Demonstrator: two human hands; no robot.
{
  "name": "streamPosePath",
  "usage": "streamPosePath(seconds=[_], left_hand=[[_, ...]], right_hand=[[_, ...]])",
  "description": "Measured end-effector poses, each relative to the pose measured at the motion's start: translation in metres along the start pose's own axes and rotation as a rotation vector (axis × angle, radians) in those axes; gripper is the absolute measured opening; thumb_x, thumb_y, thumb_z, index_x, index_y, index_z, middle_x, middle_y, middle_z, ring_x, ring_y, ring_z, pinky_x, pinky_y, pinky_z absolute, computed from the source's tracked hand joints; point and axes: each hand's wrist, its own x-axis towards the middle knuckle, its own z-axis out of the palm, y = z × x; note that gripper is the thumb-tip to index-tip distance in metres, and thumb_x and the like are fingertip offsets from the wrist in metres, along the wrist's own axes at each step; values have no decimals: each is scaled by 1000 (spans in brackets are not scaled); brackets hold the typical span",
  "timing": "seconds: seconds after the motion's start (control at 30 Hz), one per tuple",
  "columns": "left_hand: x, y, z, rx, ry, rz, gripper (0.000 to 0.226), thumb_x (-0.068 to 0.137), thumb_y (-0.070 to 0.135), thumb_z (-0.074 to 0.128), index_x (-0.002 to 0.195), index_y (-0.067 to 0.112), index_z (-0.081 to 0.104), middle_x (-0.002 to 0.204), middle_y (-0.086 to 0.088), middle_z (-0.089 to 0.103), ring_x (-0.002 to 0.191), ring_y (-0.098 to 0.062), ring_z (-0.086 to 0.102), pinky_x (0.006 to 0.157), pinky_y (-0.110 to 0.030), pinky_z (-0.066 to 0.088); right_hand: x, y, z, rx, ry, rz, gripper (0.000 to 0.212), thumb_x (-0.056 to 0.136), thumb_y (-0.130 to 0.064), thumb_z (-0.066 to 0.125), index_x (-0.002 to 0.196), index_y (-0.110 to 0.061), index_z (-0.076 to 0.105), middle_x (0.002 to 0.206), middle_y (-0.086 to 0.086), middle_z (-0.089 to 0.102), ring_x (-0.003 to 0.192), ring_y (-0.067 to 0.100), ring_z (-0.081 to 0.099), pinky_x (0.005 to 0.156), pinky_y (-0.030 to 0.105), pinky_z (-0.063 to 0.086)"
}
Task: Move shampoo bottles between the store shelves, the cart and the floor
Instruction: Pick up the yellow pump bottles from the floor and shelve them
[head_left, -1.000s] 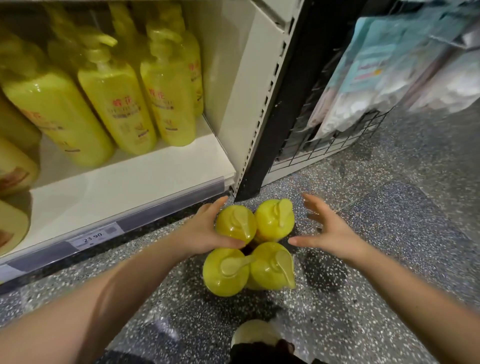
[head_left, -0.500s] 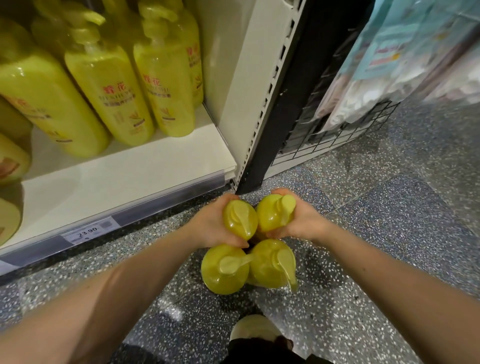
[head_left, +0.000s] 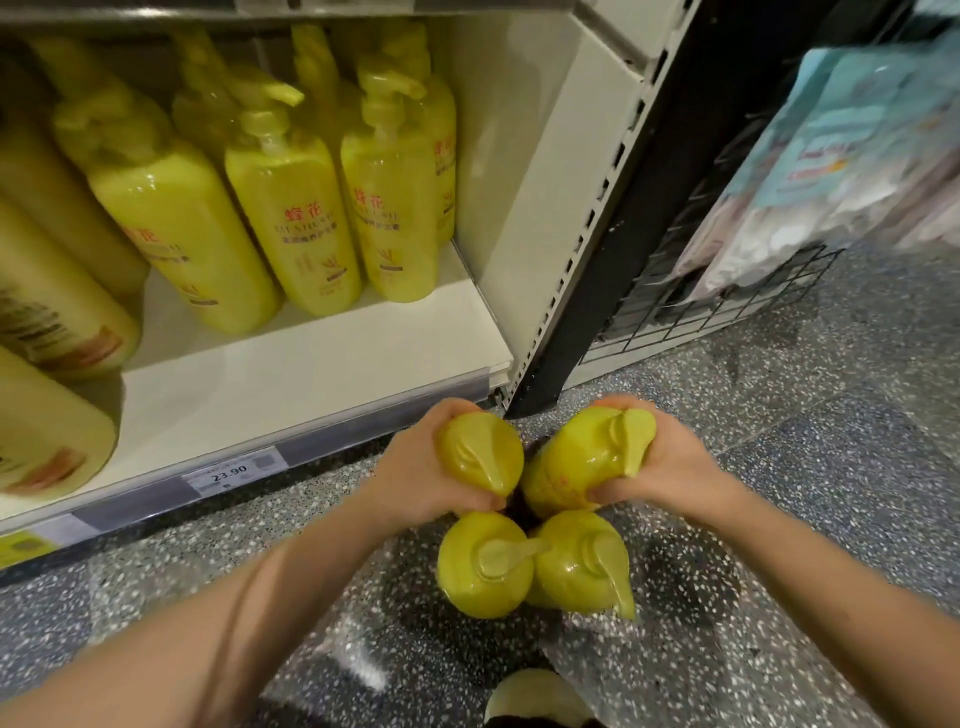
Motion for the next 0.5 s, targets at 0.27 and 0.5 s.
streamPosePath(seconds=[0.27, 0.5], left_hand=[[-52, 36, -70, -65, 106, 147, 82, 37, 40, 89, 111, 46, 54, 109, 14, 64, 104, -8, 61, 90, -36, 51], [-110, 68, -148, -26, 166, 164, 88, 31, 27, 92, 110, 46, 56, 105, 15, 68, 93, 1, 65, 76, -12, 50]], right_hand=[[-25, -86, -18, 77, -88, -255, 90, 27, -29, 84, 113, -27, 59, 99, 1, 71, 89, 14, 68, 79, 28, 55], [-36, -160, -14, 64, -211, -479, 93, 26, -17, 89, 115, -21, 61, 99, 2, 73, 81, 10, 70, 65, 18, 54]])
